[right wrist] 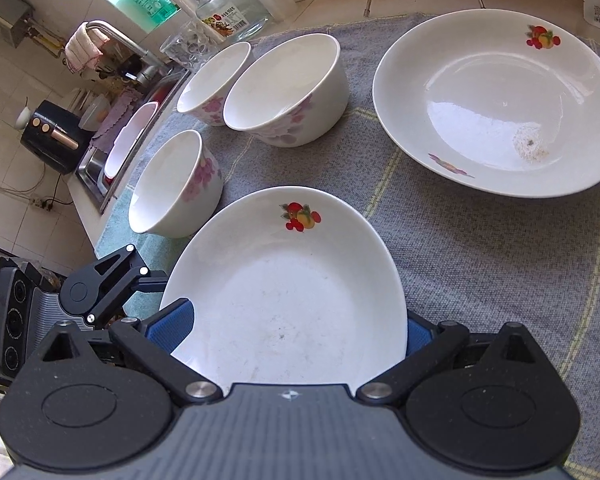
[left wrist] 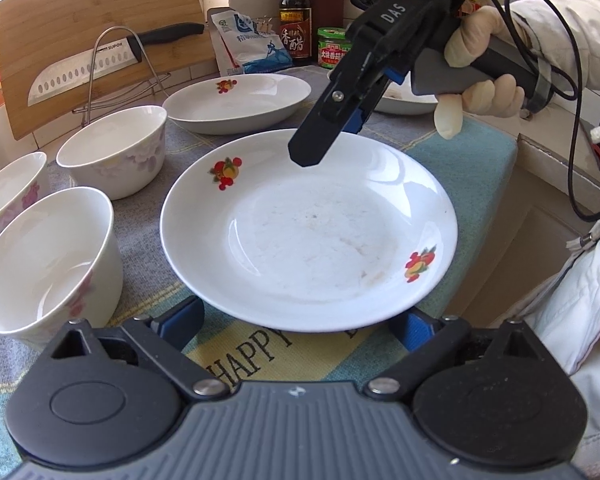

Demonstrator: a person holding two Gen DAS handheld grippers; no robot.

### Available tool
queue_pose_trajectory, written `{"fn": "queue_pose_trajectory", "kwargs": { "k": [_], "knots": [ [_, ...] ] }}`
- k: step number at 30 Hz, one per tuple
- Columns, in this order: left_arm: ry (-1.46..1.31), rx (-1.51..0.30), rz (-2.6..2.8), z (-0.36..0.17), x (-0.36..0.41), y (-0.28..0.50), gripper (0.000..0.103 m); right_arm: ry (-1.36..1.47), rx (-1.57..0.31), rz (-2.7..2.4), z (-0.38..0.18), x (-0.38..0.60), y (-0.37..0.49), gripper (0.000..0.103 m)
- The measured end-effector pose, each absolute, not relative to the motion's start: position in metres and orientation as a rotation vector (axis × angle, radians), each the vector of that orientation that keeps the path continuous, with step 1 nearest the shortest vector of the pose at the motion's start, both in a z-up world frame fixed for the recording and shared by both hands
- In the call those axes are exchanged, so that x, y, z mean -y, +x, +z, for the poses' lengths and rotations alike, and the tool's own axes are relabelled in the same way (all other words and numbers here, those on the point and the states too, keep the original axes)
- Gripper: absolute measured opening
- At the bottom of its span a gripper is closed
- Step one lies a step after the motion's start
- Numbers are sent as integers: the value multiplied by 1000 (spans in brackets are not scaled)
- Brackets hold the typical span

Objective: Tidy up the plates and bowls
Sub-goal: 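Lift the flower-print plate with the right tool and carry it toward the stained plate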

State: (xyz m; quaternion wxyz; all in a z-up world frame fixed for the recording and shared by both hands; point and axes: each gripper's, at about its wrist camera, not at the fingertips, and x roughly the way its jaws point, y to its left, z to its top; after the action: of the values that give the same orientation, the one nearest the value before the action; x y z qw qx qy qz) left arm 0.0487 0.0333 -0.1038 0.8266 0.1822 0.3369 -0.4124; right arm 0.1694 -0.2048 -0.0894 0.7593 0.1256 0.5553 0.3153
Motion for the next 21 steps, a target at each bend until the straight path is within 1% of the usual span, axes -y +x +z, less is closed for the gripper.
{"fn": "queue_pose_trajectory", "kwargs": {
  "k": [21],
  "knots": [
    [383, -716, -911, -93, -28, 57, 95, 287, -1189, 700, -82, 218, 167, 103]
  ]
}}
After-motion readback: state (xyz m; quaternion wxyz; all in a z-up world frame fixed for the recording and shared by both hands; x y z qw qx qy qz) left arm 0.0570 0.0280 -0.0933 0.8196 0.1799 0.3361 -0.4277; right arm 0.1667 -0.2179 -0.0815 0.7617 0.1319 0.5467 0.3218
